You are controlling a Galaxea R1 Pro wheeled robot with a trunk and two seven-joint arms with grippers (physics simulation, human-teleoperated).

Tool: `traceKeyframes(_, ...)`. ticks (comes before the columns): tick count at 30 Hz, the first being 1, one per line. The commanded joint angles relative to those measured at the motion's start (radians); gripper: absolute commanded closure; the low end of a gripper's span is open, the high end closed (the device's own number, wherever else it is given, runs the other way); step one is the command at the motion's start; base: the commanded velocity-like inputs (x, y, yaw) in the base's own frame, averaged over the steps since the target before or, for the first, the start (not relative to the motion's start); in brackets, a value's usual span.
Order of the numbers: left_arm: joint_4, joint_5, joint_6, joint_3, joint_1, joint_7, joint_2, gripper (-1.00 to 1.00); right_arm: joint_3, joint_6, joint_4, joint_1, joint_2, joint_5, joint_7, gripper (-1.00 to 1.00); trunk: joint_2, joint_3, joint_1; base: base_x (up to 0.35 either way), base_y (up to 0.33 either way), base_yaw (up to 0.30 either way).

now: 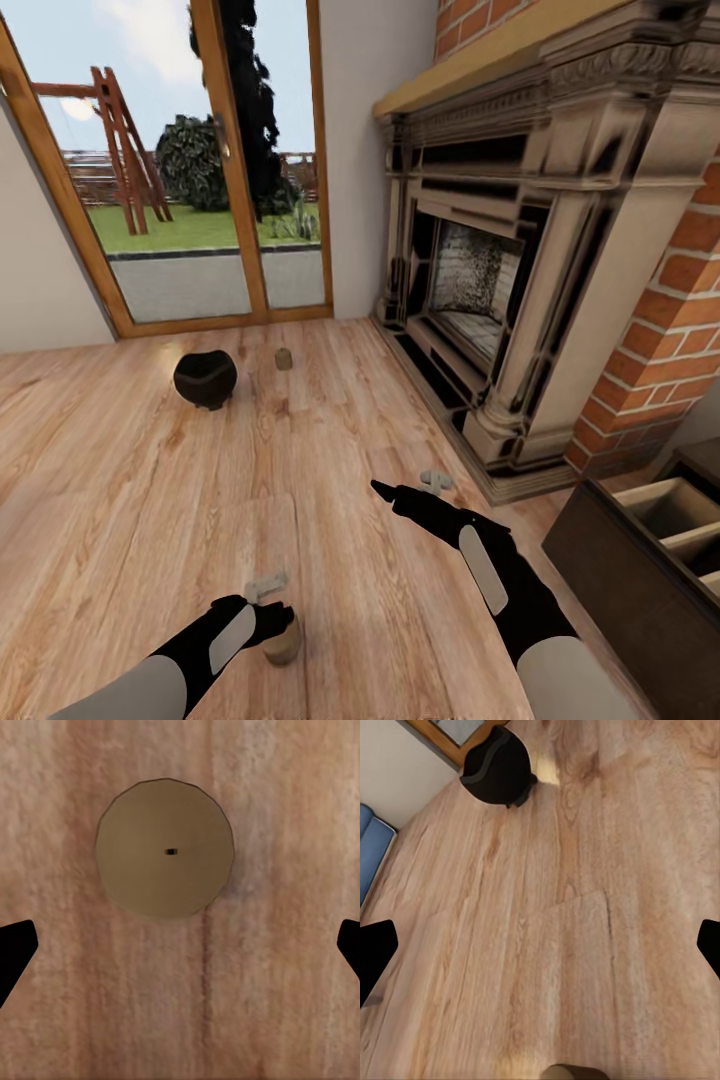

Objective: Place each of the two pumpkins and all three candles from the living room inside a cabinet in the living room (use any cabinet), then make sure every cabinet is closed, and position the cauldron so it is next to a table in the living room.

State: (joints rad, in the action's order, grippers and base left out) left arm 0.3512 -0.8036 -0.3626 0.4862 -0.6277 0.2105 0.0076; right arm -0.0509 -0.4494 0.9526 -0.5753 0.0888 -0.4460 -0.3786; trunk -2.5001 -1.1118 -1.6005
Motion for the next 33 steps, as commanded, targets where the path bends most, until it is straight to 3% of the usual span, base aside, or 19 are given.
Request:
traceKeyframes(1, 0.000, 0.000, -0.002, 0.000, 0.000, 0.001, 0.000, -1.00, 0.000, 0.000, 0.000, 0.000, 0.000, 0.000, 0.000, -1.00, 0.000, -0.004, 0.000, 0.000, 0.000, 0.000)
traceKeyframes(19, 0.007, 0.005, -0.018, 0.002, -0.001, 0.027, 0.007, -1.00, -0.001, -0.001, 0.001, 0.000, 0.000, -0.003, 0.000, -1.00, -0.005, -0.074, -0.008, 0.000, 0.000, 0.000)
traceKeyframes(26, 0.012, 0.008, -0.011, 0.006, -0.001, 0.022, 0.011, -1.00, -0.001, -0.002, 0.002, -0.001, 0.000, -0.003, 0.000, -1.00, -0.005, -0.074, -0.008, 0.005, 0.000, 0.000)
traceKeyframes(33, 0.009, 0.009, -0.009, 0.010, -0.001, 0.020, 0.010, -1.00, -0.001, -0.002, 0.002, 0.000, 0.000, -0.003, 0.000, -1.00, -0.005, -0.074, -0.008, 0.246, 0.000, 0.000)
